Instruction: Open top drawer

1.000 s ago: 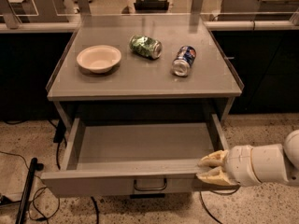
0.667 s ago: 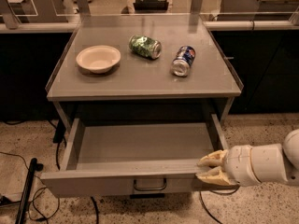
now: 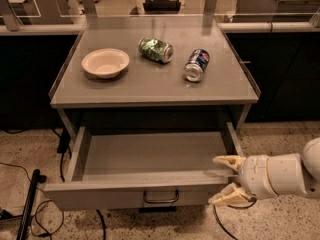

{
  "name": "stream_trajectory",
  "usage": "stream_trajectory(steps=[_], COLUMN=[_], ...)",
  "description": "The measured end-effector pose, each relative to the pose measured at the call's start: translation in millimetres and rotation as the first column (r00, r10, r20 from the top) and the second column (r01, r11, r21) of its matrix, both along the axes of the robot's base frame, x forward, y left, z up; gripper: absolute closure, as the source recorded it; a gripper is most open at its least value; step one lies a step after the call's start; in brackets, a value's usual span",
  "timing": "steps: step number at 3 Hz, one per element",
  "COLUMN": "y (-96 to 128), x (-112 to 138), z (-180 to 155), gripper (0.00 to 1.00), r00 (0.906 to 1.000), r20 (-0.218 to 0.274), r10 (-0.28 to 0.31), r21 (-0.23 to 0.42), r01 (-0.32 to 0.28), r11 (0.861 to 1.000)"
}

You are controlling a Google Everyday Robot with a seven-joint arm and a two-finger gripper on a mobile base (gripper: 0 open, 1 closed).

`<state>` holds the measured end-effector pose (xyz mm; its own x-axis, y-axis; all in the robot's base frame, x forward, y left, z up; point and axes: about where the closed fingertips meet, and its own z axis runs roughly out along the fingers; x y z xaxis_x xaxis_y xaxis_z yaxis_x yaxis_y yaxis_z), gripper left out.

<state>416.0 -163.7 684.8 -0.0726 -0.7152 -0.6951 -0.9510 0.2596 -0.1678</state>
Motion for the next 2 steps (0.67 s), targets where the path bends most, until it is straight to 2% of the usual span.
stream_trajectory(steps=[1,2], y=[0.0,0.0], x=[0.0,0.0], z=[0.0,0.0], gripper=[0.0,0.0], r00=[1.0,1.0], r20=[0.0,0.0], r10=[0.0,0.0], r21=[0.0,0.0], r01=[0.0,0.0], r11=[1.0,1.0])
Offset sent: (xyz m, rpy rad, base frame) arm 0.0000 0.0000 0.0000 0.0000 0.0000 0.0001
